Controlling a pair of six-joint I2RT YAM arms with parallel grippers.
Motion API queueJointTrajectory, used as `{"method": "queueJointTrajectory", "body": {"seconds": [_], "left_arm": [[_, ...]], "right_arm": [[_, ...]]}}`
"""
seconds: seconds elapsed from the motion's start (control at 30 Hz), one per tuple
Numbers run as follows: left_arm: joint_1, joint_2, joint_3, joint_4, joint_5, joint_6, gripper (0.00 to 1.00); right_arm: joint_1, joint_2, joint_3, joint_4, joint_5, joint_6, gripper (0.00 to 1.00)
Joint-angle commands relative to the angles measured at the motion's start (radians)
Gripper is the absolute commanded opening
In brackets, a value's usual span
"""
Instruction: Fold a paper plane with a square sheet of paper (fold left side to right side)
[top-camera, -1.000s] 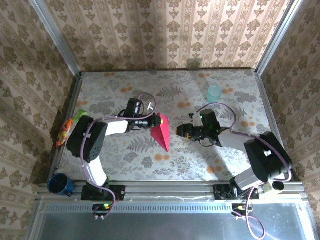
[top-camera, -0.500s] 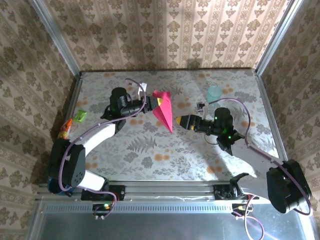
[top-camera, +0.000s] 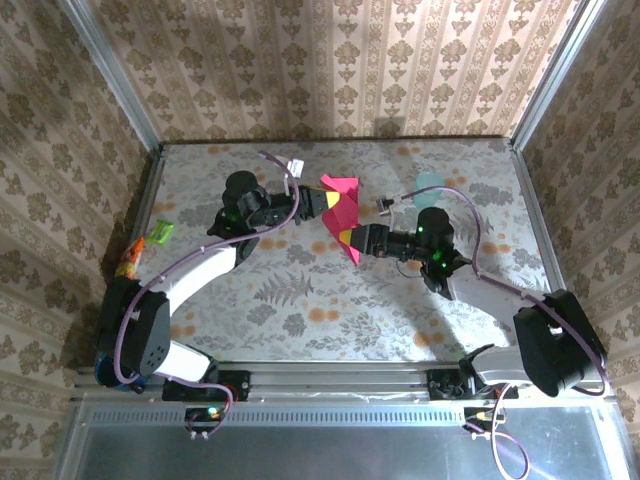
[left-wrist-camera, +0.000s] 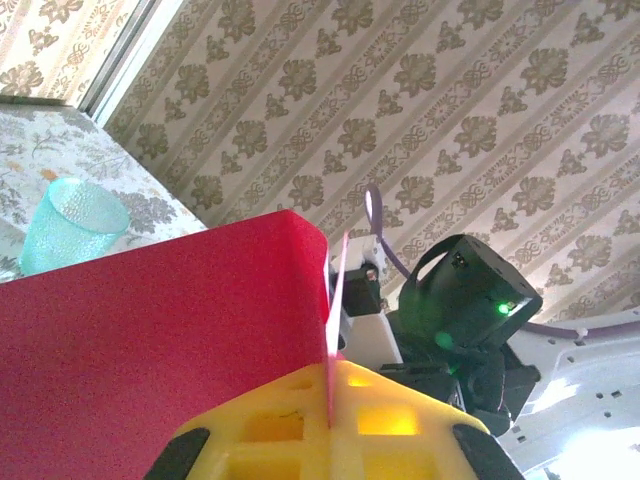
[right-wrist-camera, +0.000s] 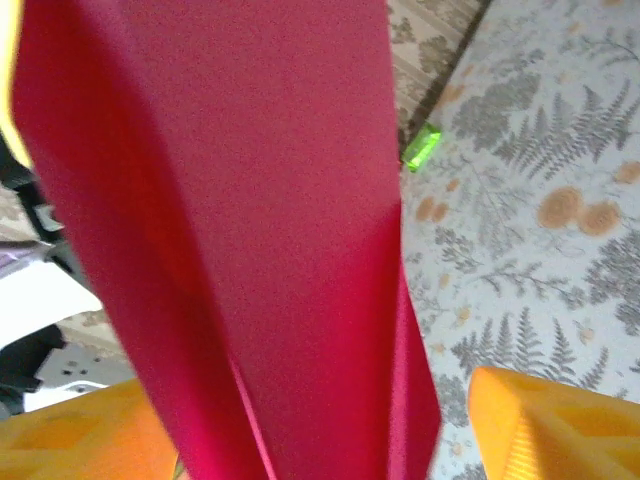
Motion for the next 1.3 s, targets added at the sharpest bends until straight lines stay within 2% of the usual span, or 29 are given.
{"method": "queueJointTrajectory", "body": {"seconds": [0.0, 0.2, 0.3, 0.43, 0.5, 0.6, 0.7, 0.77, 0.83, 0.87, 0.93, 1.0, 1.13, 1.27], "left_arm": [[0.000, 0.015, 0.022, 0.047, 0.025, -0.030, 0.00], [0.011, 0.018, 0.009, 0.062, 0.022, -0.048, 0.00], [0.027, 0.015, -0.004, 0.077, 0.020, -0.059, 0.05], [0.050, -0.018, -0.024, 0.067, 0.005, -0.033, 0.24], [0.062, -0.048, -0.027, 0.009, -0.005, 0.013, 0.29], [0.075, -0.104, -0.024, -0.122, -0.026, 0.103, 0.38], [0.115, -0.175, -0.032, -0.242, -0.077, 0.182, 0.46], [0.122, -0.233, -0.037, -0.357, -0.144, 0.265, 0.49], [0.125, -0.306, -0.044, -0.490, -0.262, 0.364, 0.56], [0.126, -0.339, -0.048, -0.537, -0.322, 0.400, 0.58], [0.133, -0.416, -0.069, -0.621, -0.447, 0.449, 0.64], [0.149, -0.486, -0.100, -0.651, -0.535, 0.471, 0.68], [0.187, -0.614, -0.155, -0.720, -0.724, 0.480, 0.77], [0.232, -0.711, -0.186, -0.821, -0.897, 0.466, 0.79]], "right_arm": [[0.002, -0.006, 0.028, 0.074, -0.031, 0.001, 0.68], [-0.026, -0.048, 0.010, 0.081, 0.004, -0.005, 0.45], [-0.038, -0.083, 0.007, 0.046, 0.023, -0.023, 0.27], [-0.039, -0.137, 0.020, -0.084, 0.048, -0.086, 0.05], [-0.040, -0.164, 0.033, -0.174, 0.067, -0.128, 0.00], [-0.031, -0.203, 0.057, -0.317, 0.105, -0.197, 0.00], [-0.005, -0.235, 0.112, -0.559, 0.203, -0.307, 0.00], [0.031, -0.245, 0.170, -0.736, 0.326, -0.388, 0.00], [0.104, -0.244, 0.245, -0.922, 0.513, -0.474, 0.00], [0.144, -0.236, 0.288, -1.006, 0.626, -0.506, 0.00], [0.257, -0.187, 0.391, -1.183, 0.928, -0.563, 0.00], [0.320, -0.118, 0.484, -1.339, 1.151, -0.553, 0.00], [0.418, 0.041, 0.637, -1.548, 1.466, -0.526, 0.00], [0.473, 0.223, 0.765, -1.727, 1.648, -0.478, 0.00]]}}
